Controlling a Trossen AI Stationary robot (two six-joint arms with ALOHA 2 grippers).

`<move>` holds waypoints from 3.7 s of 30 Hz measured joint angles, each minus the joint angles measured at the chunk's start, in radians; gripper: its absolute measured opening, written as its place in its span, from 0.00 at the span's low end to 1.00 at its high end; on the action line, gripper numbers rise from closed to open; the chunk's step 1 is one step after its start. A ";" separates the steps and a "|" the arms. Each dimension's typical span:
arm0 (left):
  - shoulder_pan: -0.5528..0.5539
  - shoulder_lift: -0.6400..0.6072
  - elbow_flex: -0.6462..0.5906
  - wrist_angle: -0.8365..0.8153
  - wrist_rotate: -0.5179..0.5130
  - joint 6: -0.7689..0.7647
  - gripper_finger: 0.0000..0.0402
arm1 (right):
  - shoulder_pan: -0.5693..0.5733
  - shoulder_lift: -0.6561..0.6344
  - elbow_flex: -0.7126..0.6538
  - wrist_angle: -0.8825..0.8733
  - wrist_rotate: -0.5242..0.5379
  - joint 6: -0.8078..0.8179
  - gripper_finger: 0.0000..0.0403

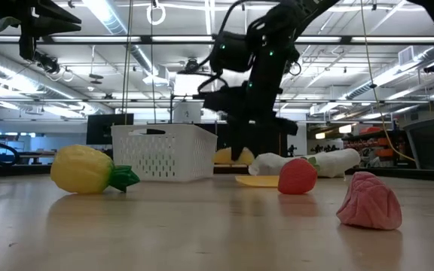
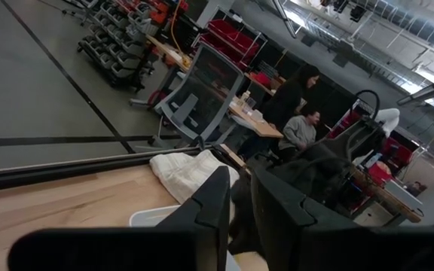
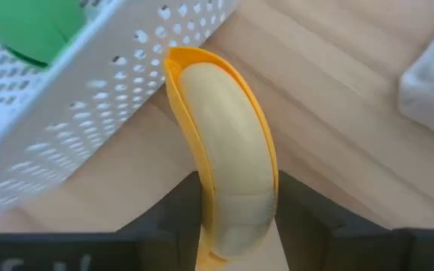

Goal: Pick and placing Produce into tupperware
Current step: Put the banana into the white basket

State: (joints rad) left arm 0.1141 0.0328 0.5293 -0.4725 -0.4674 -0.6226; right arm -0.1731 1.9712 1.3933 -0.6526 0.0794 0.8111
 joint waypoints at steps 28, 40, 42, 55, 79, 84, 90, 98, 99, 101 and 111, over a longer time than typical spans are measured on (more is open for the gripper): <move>0.001 0.000 0.000 -0.039 0.000 0.005 0.16 | 0.003 0.010 0.082 0.606 -0.008 -0.058 0.36; 0.001 0.000 0.000 -0.041 0.000 -0.021 0.16 | -0.028 0.268 0.689 -0.101 -0.063 -0.495 0.37; 0.001 0.000 0.000 -0.042 0.000 -0.021 0.15 | -0.032 0.313 0.768 -0.182 -0.084 -0.519 0.37; 0.000 0.000 0.000 -0.045 0.000 -0.021 0.16 | -0.043 0.456 0.834 -0.250 -0.078 -0.506 0.37; 0.000 0.000 0.000 -0.050 0.000 -0.020 0.16 | -0.051 0.391 0.874 -0.284 -0.111 -0.373 0.54; 0.000 0.000 0.000 -0.052 0.000 -0.021 0.17 | -0.034 0.276 0.874 -0.371 -0.213 -0.393 0.51; 0.000 0.000 0.000 -0.052 0.000 -0.020 0.15 | 0.023 0.127 0.874 -0.586 -0.150 -0.515 0.49; 0.000 0.000 0.000 -0.052 0.000 -0.026 0.17 | 0.127 0.052 0.721 -0.764 -0.021 -0.446 0.49; -0.001 0.000 0.000 -0.052 0.000 -0.027 0.17 | 0.137 0.050 0.676 -0.748 -0.022 -0.432 0.49; -0.001 0.000 0.000 -0.052 0.000 -0.028 0.17 | 0.148 0.050 0.587 -0.719 -0.031 -0.379 0.49; 0.000 0.000 0.000 -0.053 0.001 -0.030 0.16 | 0.150 0.051 0.184 -0.422 -0.192 -0.220 0.48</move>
State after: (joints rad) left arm 0.1139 0.0330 0.5289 -0.5258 -0.4667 -0.6521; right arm -0.0235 2.0220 1.5777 -1.0746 -0.1127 0.5915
